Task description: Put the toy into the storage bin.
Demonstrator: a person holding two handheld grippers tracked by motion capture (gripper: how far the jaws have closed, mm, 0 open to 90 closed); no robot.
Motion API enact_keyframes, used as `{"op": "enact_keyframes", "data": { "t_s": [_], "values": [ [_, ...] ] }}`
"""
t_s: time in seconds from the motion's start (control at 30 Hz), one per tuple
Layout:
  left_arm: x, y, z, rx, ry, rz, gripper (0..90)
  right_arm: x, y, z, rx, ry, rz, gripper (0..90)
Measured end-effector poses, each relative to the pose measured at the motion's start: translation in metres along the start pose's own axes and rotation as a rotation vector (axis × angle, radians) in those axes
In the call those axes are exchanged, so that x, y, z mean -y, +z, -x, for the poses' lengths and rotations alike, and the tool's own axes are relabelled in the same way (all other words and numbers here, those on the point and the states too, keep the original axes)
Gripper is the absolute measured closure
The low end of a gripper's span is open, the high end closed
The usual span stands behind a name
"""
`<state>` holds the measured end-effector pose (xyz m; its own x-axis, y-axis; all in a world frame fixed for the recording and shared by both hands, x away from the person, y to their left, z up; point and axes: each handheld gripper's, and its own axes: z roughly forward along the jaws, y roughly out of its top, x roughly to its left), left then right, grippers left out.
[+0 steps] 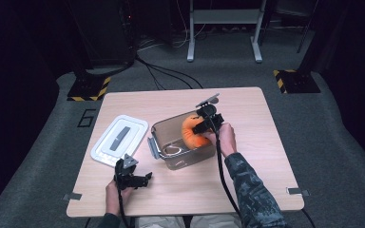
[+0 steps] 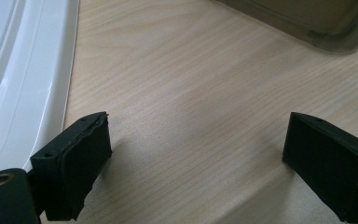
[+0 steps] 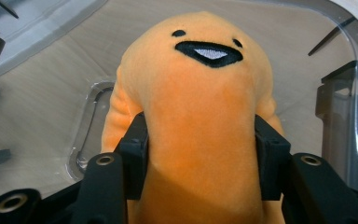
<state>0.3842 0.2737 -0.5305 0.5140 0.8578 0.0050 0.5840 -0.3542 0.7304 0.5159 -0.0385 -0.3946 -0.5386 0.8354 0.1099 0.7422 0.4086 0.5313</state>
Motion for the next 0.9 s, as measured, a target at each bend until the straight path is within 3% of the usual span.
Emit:
{"op": "enact_keyframes", "data": {
  "t_s": [0.33, 0.9],
  "values": [
    [0.000, 0.000, 0.000, 0.000, 0.000, 0.000, 7.2, 0.000, 0.007, 0.001, -0.005, 0.015, -0.028, 49.3],
    [0.000, 0.000, 0.000, 0.000, 0.000, 0.000, 7.2, -0.002, 0.019, 0.003, -0.009, 0.001, -0.084, 48.8]
  ]
}}
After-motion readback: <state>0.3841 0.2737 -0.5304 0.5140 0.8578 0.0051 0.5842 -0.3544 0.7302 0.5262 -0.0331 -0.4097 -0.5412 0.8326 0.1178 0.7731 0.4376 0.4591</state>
